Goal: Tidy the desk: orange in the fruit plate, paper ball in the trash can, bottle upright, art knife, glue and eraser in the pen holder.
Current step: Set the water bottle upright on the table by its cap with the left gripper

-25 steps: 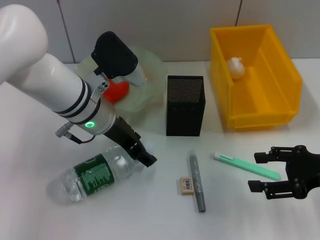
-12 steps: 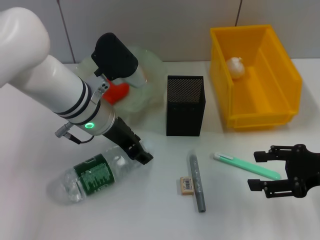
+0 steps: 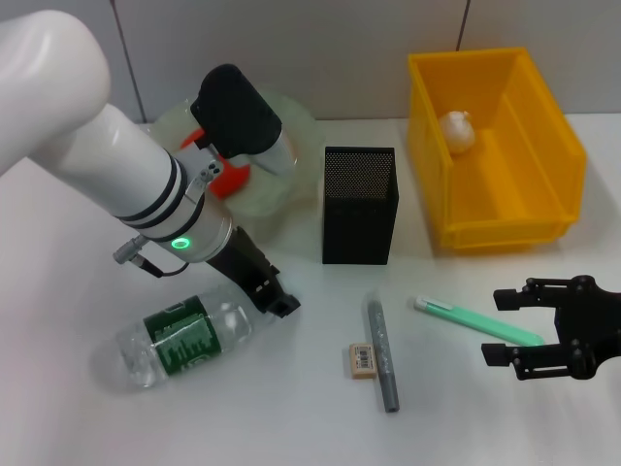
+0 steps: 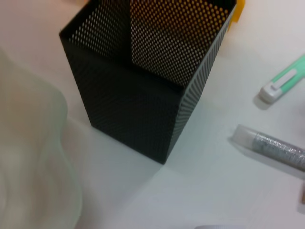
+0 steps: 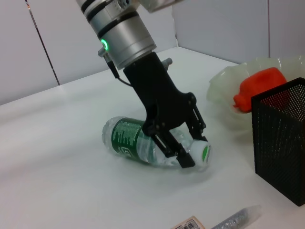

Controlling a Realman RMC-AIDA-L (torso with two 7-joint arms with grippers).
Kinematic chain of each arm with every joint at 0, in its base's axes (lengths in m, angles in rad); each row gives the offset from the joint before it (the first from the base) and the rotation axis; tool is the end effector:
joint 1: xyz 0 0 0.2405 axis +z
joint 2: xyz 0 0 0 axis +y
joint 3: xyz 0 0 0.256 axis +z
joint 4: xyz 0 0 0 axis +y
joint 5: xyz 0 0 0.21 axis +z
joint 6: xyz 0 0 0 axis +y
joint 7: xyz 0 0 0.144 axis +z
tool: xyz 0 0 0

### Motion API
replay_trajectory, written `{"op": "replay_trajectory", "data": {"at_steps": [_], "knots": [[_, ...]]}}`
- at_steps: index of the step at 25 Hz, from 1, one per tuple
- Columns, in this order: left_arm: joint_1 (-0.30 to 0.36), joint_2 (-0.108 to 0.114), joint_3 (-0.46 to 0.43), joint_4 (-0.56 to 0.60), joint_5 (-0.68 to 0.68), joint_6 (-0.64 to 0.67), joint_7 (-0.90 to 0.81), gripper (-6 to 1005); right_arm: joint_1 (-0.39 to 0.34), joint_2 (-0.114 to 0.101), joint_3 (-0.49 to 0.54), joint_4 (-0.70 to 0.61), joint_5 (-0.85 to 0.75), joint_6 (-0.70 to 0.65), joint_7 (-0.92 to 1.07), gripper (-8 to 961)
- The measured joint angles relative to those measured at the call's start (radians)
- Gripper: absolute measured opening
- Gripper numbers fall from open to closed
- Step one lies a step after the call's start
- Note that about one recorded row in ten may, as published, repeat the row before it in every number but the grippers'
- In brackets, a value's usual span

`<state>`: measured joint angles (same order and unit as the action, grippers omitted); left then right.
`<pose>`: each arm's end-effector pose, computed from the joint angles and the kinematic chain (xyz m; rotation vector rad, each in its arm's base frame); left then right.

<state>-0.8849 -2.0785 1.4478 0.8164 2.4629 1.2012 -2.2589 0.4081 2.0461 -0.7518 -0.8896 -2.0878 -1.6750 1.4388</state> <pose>-0.1622 0.4016 -0.0685 -2.7786 -0.5533 0.4761 0.2861 0.3023 0.0358 -2.8127 0.5614 0.4560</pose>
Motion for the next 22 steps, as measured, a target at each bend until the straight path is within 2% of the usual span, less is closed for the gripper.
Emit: {"op": "replay_trajectory", "data": {"at_steps": [4,5,6,10,12,13,17,18,22], "knots": [[0.01,0.003,-0.034,0.052,-0.004,0.031,0.0,449,0.0,-0.001,0.005,0.0,0.002,0.0,0.0,787],[0.019,0.005,-0.08,0.096,-0.004,0.073,0.001,449,0.0,-0.001,0.007,0.0,0.002,0.0,0.0,787],[0.019,0.005,-0.08,0.096,-0.004,0.073,0.001,449,0.001,-0.002,0.007,0.0,0.002,0.0,0.0,787],[0.024,0.009,-0.215,0.173,-0.006,0.169,0.022,449,0.002,-0.003,0.008,0.0,0.002,0.0,0.0,787],[0.024,0.009,-0.215,0.173,-0.006,0.169,0.022,448,0.002,-0.003,0.008,0.0,0.002,0.0,0.0,787],[0.03,0.01,-0.272,0.21,-0.006,0.215,0.039,448,0.002,-0.003,0.008,0.0,0.002,0.0,0.0,787],[0.033,0.012,-0.31,0.237,-0.007,0.247,0.046,448,0.004,-0.004,0.008,0.0,0.003,0.0,0.0,787],[0.037,0.014,-0.345,0.262,-0.008,0.278,0.049,448,0.004,-0.004,0.008,0.0,0.003,0.0,0.0,787],[0.04,0.015,-0.36,0.277,-0.008,0.294,0.05,445,0.008,-0.004,0.008,0.001,0.003,0.0,0.0,788]]}}
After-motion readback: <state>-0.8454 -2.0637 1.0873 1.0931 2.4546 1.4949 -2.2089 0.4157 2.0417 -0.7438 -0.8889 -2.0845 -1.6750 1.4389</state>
